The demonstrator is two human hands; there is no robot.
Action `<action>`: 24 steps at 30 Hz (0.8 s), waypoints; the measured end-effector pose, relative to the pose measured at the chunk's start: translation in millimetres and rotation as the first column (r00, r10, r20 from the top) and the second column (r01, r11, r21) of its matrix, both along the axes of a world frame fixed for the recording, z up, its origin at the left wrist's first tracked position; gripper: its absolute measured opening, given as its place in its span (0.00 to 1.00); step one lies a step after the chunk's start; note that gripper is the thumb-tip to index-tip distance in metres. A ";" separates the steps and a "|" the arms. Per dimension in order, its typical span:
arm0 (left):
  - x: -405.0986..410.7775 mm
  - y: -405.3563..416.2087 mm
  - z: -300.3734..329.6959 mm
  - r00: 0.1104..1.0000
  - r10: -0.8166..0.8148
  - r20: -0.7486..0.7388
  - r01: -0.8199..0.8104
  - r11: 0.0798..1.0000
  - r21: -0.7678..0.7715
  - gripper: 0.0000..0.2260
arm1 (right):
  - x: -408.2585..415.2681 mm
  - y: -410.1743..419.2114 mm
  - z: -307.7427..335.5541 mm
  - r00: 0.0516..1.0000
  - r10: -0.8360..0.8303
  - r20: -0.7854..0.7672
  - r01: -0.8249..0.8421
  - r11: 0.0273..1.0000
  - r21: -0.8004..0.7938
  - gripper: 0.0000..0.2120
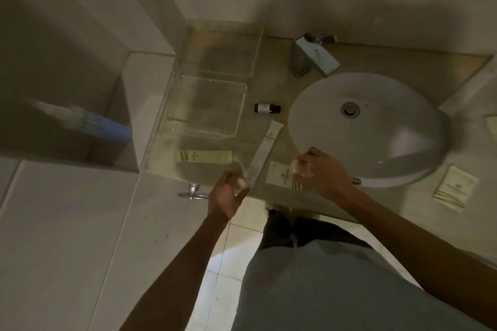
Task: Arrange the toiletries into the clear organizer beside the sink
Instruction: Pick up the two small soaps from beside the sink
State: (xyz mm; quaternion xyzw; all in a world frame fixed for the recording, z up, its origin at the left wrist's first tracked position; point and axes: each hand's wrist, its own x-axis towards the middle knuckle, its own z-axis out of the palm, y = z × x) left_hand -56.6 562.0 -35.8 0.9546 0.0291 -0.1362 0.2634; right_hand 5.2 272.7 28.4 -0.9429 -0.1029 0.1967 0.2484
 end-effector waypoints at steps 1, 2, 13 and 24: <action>4.3 0.0 1.4 0.999 -0.038 0.027 0.038 0.999 0.012 0.18 | -0.3 -0.8 -0.9 1.000 0.010 0.008 -0.010 1.000 0.016 0.21; 8.3 0.6 2.4 0.993 -0.101 0.060 0.098 0.994 0.044 0.19 | -0.1 -1.9 -1.4 1.000 0.021 0.013 -0.022 0.999 0.032 0.20; 3.9 -16.8 9.5 0.979 0.174 0.108 -0.163 0.981 -0.102 0.17 | -5.4 -23.7 5.2 0.999 0.032 0.035 -0.036 0.992 0.123 0.19; 17.1 -10.9 26.8 0.949 0.287 0.132 -0.263 0.950 -0.168 0.19 | -5.2 -5.3 17.9 0.992 -0.001 0.128 -0.041 0.944 0.328 0.21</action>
